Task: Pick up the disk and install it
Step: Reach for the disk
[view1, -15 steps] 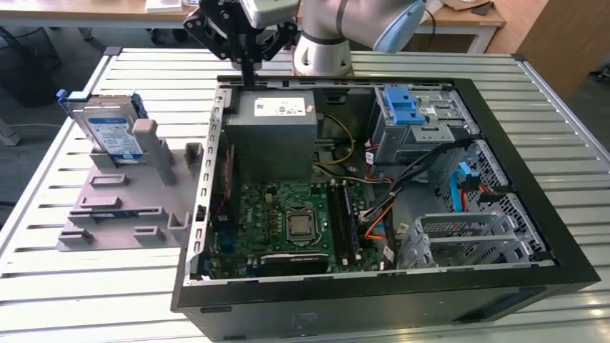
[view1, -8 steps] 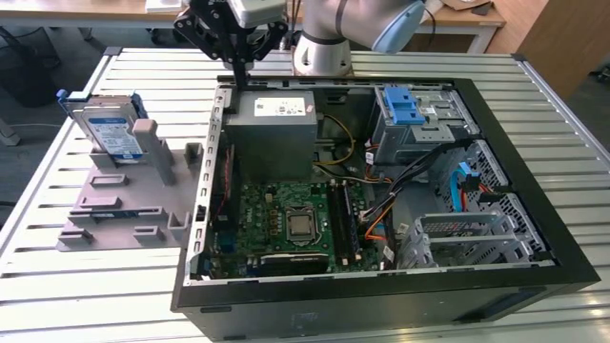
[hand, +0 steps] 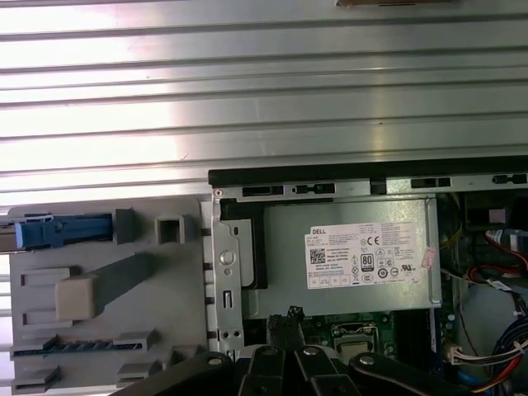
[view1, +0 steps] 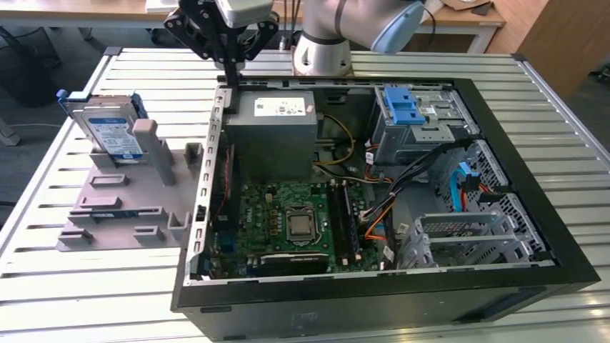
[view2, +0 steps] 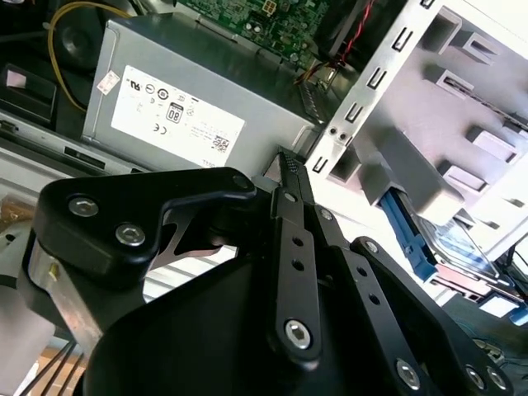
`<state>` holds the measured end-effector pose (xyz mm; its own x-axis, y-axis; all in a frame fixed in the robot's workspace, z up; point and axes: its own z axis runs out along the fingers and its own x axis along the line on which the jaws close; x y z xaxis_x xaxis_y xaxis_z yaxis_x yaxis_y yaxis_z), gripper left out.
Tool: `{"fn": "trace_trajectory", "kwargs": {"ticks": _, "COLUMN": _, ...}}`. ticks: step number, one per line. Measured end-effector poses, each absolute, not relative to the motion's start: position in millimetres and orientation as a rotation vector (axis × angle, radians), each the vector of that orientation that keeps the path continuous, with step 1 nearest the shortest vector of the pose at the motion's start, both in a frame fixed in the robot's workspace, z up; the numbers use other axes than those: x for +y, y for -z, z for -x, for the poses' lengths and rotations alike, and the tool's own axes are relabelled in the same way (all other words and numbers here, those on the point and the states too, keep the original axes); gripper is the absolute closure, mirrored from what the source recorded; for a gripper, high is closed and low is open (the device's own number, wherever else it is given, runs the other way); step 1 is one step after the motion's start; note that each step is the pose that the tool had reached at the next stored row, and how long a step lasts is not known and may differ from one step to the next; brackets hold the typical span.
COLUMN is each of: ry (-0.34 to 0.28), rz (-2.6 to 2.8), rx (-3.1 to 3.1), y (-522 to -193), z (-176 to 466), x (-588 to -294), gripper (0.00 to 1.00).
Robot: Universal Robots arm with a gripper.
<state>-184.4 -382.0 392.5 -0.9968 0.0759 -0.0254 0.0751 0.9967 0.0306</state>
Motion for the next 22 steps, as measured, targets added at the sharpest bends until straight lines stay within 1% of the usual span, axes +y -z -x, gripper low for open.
{"fn": "trace_trajectory", "kwargs": {"ticks": 22, "ry": -0.046, "rz": -0.118, "rx": 3.112, "y": -392.1, "z": 194.0, "x": -381.5, "gripper": 0.89}}
